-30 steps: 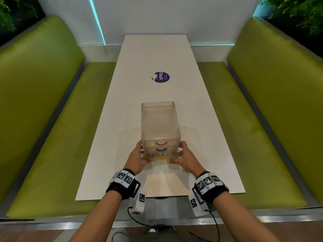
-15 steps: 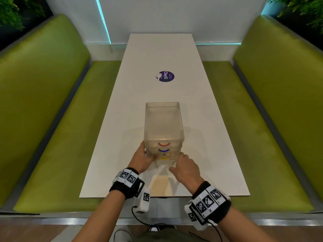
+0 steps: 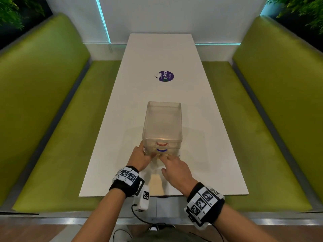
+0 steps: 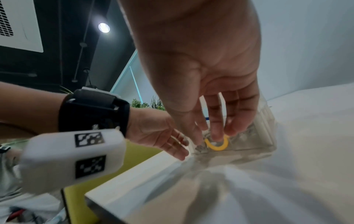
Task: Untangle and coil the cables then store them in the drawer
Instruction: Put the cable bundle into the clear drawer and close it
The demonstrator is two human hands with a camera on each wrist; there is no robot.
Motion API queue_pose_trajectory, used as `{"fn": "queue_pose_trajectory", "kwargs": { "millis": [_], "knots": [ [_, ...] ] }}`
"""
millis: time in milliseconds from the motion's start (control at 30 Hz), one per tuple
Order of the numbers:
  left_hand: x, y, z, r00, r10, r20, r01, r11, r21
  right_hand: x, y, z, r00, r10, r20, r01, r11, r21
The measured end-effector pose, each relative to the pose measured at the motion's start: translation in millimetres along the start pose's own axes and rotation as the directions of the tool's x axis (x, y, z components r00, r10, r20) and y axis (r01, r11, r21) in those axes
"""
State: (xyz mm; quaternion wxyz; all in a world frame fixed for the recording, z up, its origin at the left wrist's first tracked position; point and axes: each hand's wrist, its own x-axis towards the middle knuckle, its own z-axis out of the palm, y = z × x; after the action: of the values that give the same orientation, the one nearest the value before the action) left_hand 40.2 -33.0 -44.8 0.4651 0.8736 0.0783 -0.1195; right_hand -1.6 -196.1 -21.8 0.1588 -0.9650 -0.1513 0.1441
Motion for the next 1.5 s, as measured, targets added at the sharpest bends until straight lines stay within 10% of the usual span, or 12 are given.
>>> {"fn": "queue_pose_trajectory", "kwargs": {
  "millis": [600,933,1067,1200,1500],
  "knots": [
    [-4,5,-4,1.000,0.014,0.024,-0.017,0.995,0.102,3,9,8,0.976,0.167,-0.143,-0.172,0.985,-0.025],
    [-3,5,-11,0.995,-0.069,0.072,0.057,0.987,0.150,-6,42,-5,0.904,0.340,-0.260,-0.145,0.815,0.561],
    [-6,8,-7,0.990,-0.110,0.094,0.099,0.989,0.108,4,42,-12,0.897,0.438,-0.058,-0.267,0.643,0.718],
    [-6,7,2,0.990,-0.119,0.079,0.113,0.991,0.073,-2,17,-13,0.883,0.462,-0.086,-0.401,0.837,0.373],
    [1,8,-1,0.968,-0.228,0.102,0.227,0.974,0.021,-4,-2,2,0.999,0.030,-0.025,-0.028,0.997,0.074]
  ]
}}
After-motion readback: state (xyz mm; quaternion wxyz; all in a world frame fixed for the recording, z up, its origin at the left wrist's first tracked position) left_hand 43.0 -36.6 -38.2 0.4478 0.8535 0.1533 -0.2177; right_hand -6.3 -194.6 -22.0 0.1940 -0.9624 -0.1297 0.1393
